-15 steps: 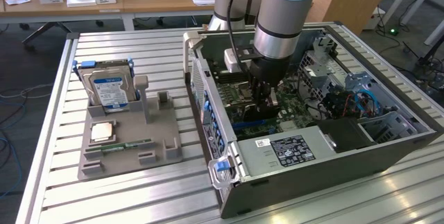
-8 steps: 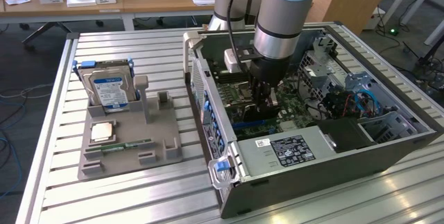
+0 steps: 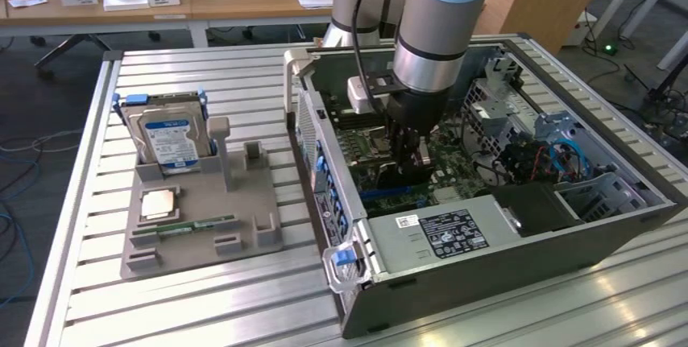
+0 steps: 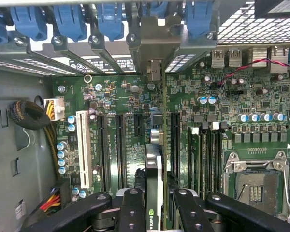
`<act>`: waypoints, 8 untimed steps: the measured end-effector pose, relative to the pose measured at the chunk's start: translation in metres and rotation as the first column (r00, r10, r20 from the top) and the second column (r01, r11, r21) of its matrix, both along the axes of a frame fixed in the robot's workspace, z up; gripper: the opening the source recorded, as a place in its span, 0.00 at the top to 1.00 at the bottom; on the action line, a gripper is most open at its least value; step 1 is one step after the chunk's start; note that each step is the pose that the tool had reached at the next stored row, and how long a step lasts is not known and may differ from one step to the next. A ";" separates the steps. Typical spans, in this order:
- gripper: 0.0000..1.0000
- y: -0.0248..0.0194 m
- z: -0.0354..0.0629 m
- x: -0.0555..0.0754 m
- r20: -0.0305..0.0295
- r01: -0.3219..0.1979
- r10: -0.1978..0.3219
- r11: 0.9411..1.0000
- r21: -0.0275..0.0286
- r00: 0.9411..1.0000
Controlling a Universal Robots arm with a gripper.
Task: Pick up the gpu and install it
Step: 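Insert the gpu into the slot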
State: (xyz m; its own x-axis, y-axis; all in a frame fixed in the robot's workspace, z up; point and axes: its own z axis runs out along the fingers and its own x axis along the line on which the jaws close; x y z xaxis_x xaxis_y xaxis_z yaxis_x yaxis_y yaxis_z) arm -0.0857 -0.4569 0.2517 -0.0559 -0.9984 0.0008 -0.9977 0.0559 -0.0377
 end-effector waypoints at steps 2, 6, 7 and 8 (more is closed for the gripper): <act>0.73 0.0000 -0.0001 0.000 0.000 0.000 0.000 1.000 0.000 1.000; 0.73 0.0001 -0.0009 0.000 0.000 0.000 0.000 1.000 0.000 1.000; 0.73 0.0001 -0.0009 0.000 0.000 0.000 0.000 1.000 0.000 1.000; 0.73 0.0001 -0.0009 0.000 0.000 0.000 0.000 1.000 0.000 1.000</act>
State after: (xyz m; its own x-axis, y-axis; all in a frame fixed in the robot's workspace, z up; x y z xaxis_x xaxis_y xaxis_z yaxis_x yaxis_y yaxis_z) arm -0.0858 -0.4569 0.2508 -0.0560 -0.9984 0.0006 -0.9977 0.0559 -0.0379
